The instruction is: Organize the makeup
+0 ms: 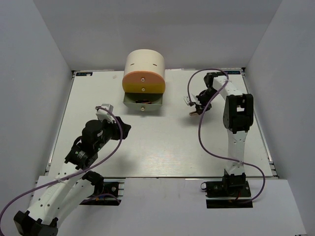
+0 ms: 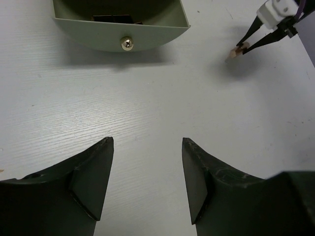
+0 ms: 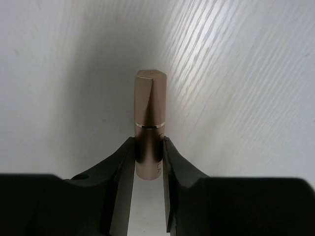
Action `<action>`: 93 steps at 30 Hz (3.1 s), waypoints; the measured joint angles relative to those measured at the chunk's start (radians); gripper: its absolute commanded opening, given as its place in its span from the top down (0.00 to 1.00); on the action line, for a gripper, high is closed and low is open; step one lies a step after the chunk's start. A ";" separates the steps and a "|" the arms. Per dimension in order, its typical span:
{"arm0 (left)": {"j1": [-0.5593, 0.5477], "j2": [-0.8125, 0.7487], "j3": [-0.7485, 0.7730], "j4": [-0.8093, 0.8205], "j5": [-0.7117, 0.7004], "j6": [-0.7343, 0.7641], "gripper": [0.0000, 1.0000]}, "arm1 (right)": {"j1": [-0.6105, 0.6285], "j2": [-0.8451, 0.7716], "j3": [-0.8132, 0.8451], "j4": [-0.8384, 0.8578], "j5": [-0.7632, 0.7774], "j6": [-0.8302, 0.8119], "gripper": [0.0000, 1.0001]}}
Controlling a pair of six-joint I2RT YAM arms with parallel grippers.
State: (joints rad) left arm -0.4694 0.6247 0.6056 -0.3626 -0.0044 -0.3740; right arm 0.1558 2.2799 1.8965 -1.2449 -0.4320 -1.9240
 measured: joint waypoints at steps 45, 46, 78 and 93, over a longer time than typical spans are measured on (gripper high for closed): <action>0.000 -0.084 -0.108 0.053 -0.013 -0.124 0.32 | 0.492 -0.161 -0.008 0.801 -0.011 1.116 1.00; 0.000 -0.084 -0.108 0.053 -0.013 -0.124 0.32 | 0.491 -0.162 -0.008 0.794 -0.043 1.109 1.00; 0.000 -0.104 -0.108 0.029 -0.014 -0.142 0.32 | 0.584 -0.170 -0.287 1.113 0.271 1.008 1.00; 0.000 -0.109 -0.107 0.003 -0.022 -0.143 0.32 | 0.593 -0.058 -0.264 1.242 0.426 1.015 1.00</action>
State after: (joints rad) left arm -0.4694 0.5159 0.4984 -0.3592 -0.0261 -0.5175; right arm 0.7486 2.2219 1.6321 -0.0025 -0.0059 -0.9092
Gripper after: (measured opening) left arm 0.680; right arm 0.012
